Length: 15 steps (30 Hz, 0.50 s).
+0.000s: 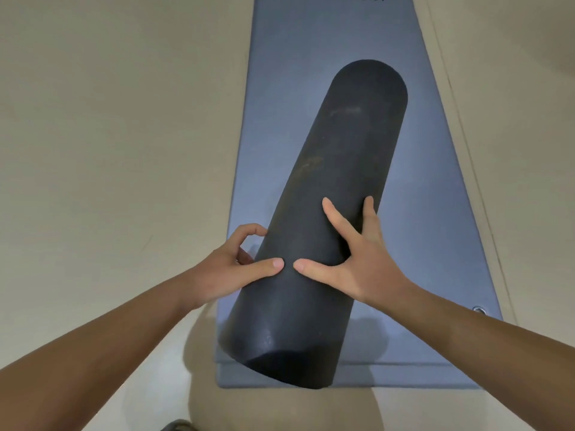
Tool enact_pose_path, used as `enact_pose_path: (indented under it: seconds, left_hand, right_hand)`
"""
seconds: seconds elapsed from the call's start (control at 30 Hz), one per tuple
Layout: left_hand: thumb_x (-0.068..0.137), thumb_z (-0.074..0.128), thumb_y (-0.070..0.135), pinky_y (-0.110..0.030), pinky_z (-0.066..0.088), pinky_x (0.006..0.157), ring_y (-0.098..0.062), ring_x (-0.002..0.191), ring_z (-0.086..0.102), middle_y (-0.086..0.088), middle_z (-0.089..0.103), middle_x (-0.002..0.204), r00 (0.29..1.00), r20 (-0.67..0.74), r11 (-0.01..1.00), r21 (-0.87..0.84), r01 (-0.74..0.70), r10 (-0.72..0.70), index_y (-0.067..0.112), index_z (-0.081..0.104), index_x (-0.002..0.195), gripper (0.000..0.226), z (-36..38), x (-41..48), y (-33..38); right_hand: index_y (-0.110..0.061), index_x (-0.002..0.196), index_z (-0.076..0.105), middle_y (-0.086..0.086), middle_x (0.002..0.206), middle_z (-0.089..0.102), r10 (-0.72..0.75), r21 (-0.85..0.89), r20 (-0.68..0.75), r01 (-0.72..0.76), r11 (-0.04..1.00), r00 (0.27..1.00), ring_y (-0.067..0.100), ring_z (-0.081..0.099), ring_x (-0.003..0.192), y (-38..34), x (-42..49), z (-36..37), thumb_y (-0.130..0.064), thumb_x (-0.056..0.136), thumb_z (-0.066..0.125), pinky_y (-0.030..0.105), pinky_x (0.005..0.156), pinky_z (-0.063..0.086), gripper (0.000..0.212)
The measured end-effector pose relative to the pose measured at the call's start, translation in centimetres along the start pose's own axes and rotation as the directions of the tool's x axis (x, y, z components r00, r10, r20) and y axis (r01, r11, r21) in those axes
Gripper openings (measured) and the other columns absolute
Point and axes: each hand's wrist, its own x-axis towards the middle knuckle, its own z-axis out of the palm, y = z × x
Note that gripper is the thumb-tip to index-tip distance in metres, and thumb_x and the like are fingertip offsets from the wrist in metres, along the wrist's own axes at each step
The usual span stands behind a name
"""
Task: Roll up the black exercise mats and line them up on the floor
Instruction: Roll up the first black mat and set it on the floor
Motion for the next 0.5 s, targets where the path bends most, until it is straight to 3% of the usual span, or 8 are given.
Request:
enact_pose_path:
  seconds: [0.13, 0.27, 0.37, 0.43, 0.5]
  left_hand:
    - [0.060, 0.085, 0.081, -0.038, 0.053, 0.110, -0.010, 0.126, 0.064, 0.007, 0.057, 0.143, 0.999, -0.011, 0.992, -0.117, 0.036, -0.037, 0.066, 0.050, 0.129, 0.079, 1.0, 1.0, -2.3]
    - [0.076, 0.083, 0.071, -0.028, 0.055, 0.098, 0.000, 0.120, 0.066, 0.017, 0.061, 0.139, 0.987, 0.144, 0.986, -0.133, 0.095, -0.076, 0.076, 0.037, 0.142, 0.080, 1.0, 0.1, -2.9]
    - [0.078, 0.079, 0.069, -0.041, 0.052, 0.108, -0.003, 0.130, 0.059, 0.027, 0.060, 0.141, 0.968, 0.216, 0.984, -0.093, 0.152, -0.129, 0.078, 0.039, 0.140, 0.074, 0.1, -0.7, -4.6]
    - [0.073, 0.079, 0.070, -0.045, 0.053, 0.110, -0.006, 0.128, 0.062, 0.024, 0.064, 0.139, 0.968, 0.195, 0.976, -0.116, 0.184, -0.159, 0.074, 0.047, 0.138, 0.072, 0.4, -1.0, -5.7]
    - [0.075, 0.085, 0.068, -0.039, 0.058, 0.100, -0.009, 0.122, 0.066, 0.017, 0.067, 0.135, 0.971, 0.176, 0.970, -0.151, 0.189, -0.161, 0.069, 0.049, 0.139, 0.073, 1.0, -0.9, -6.0]
  right_hand:
    - [-0.070, 0.156, 0.001, -0.024, 0.162, -0.037, 0.045, -0.137, 0.004, -0.044, 0.990, 0.999, 0.028, -0.022, 0.161, -0.5, -0.6, 1.5, -0.079, 0.076, 0.073, 0.056, 0.130, 0.021, 0.108]
    - [-0.074, 0.153, 0.007, -0.024, 0.166, -0.031, 0.039, -0.080, -0.026, -0.041, 0.996, 0.999, 0.026, -0.016, 0.163, -0.1, -0.8, 1.5, -0.076, 0.072, 0.078, 0.057, 0.129, 0.024, 0.108]
    - [-0.070, 0.155, 0.012, -0.023, 0.167, -0.027, 0.031, -0.113, -0.041, -0.036, 0.993, 0.999, 0.027, -0.012, 0.163, -0.8, -0.8, 1.4, -0.075, 0.073, 0.077, 0.058, 0.126, 0.031, 0.105]
    - [-0.063, 0.158, 0.020, -0.014, 0.172, -0.022, -0.120, -0.299, -0.096, 0.086, 0.950, 0.988, 0.032, -0.012, 0.163, -1.3, -0.9, 2.1, -0.080, 0.079, 0.064, 0.061, 0.118, 0.041, 0.093]
    - [-0.057, 0.157, 0.032, -0.006, 0.176, -0.007, -0.276, -0.439, -0.097, 0.208, 0.874, 0.956, 0.036, -0.006, 0.163, -1.2, -0.9, 2.8, -0.079, 0.082, 0.045, 0.068, 0.106, 0.051, 0.080]
